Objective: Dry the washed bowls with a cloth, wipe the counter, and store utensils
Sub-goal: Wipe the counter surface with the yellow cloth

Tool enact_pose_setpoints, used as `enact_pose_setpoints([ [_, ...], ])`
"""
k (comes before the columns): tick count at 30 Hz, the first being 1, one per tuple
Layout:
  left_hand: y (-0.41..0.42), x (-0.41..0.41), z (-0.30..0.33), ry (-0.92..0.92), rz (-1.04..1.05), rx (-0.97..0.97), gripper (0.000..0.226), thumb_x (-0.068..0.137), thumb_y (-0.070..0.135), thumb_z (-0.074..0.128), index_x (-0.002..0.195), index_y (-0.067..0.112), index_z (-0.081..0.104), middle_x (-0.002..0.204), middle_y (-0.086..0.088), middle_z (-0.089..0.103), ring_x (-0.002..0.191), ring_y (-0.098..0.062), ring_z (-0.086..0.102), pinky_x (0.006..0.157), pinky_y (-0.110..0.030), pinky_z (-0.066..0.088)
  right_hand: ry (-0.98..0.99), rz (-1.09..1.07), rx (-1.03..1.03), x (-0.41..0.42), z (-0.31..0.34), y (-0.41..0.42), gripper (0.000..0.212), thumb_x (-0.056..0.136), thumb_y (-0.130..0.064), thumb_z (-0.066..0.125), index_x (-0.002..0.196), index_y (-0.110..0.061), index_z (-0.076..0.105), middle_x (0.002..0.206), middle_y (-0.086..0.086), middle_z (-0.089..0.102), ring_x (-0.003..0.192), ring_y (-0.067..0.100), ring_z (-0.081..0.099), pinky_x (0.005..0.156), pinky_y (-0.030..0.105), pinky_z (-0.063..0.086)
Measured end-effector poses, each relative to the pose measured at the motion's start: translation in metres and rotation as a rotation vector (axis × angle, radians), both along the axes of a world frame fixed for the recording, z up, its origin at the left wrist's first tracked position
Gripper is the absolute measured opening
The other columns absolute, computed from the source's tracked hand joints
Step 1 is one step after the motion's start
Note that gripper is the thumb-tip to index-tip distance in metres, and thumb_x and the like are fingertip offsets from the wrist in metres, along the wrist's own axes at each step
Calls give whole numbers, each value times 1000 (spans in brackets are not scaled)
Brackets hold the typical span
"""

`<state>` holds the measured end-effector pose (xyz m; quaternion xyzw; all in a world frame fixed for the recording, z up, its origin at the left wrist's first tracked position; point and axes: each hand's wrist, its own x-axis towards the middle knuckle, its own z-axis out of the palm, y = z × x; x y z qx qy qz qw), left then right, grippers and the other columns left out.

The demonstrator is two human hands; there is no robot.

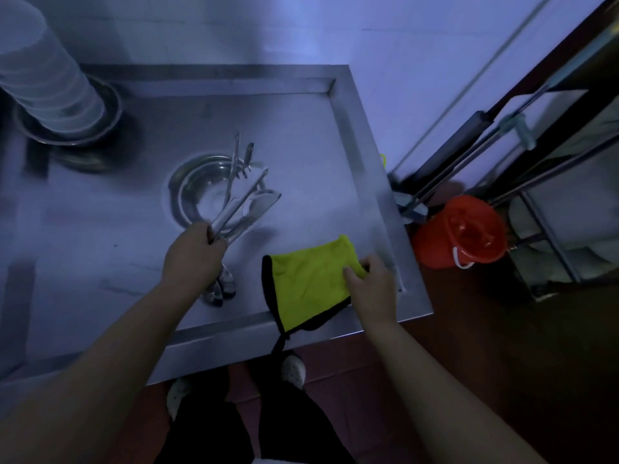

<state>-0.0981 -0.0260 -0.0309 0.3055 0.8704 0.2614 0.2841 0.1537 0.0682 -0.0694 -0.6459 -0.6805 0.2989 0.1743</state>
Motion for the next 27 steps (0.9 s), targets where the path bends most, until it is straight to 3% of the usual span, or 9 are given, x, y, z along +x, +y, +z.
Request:
enact_pose_setpoints([
  [4, 21, 35, -1, -31, -47, 27, 26, 88, 23, 53, 71, 12, 37, 67, -22, 60, 60, -34, 57, 63, -42, 48, -74, -161, 18, 59, 1, 14, 16, 82, -24, 68, 87, -12, 59, 79, 11, 63, 81, 31, 59, 63, 31, 32],
  [6, 30, 48, -2, -25, -64, 31, 27, 88, 23, 53, 70, 13, 37, 67, -21, 59, 61, -34, 58, 62, -42, 47, -87, -214, 25, 82, 2, 18, 16, 82, -25, 69, 85, -15, 58, 75, 8, 62, 78, 33, 60, 63, 31, 34],
  [14, 51, 79, -1, 53, -94, 34, 29, 88, 20, 55, 66, 15, 36, 64, -12, 54, 57, -23, 49, 49, -30, 29, -203, -188, -31, 125, -5, 29, 23, 81, -31, 70, 81, -21, 50, 70, -2, 53, 80, 31, 60, 62, 31, 31],
  [19, 45, 79, 5, 85, -60, 51, 31, 88, 20, 55, 65, 17, 34, 60, -7, 48, 54, -18, 44, 48, -29, 27, -175, -101, 147, 111, 4, 48, 18, 80, -26, 70, 94, -16, 63, 90, 1, 62, 93, 24, 54, 75, 35, 43],
  [24, 16, 60, 17, 125, 67, 61, 30, 89, 20, 53, 66, 14, 35, 61, -9, 49, 55, -21, 44, 49, -31, 30, -65, 119, 234, 54, 29, 67, 1, 82, -16, 66, 82, -15, 66, 83, 2, 66, 85, 25, 59, 64, 30, 38],
  [27, -15, 43, 28, 144, 164, 48, 28, 90, 23, 52, 69, 13, 37, 62, -11, 51, 56, -23, 46, 48, -31, 29, -32, 264, 271, 10, 46, 64, 8, 82, -13, 65, 75, -15, 65, 77, 5, 66, 79, 27, 60, 60, 30, 37],
])
